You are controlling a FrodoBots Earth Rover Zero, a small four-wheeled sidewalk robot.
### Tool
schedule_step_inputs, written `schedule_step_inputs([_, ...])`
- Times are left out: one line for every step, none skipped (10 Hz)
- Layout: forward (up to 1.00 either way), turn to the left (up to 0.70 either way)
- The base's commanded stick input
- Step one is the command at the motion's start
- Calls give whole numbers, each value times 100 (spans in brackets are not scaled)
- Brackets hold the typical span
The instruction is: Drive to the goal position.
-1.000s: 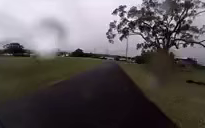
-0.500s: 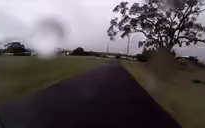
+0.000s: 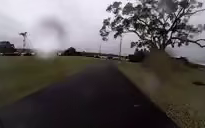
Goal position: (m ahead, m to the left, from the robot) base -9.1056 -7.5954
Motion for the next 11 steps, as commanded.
schedule_step_inputs([85,-14])
schedule_step_inputs([85,-32])
schedule_step_inputs([85,-34])
schedule_step_inputs([85,-34])
schedule_step_inputs([85,-34])
schedule_step_inputs([85,-23])
schedule_step_inputs([85,-4])
schedule_step_inputs([85,0])
schedule_step_inputs([85,0])
schedule_step_inputs([85,0])
schedule_step_inputs([85,0])
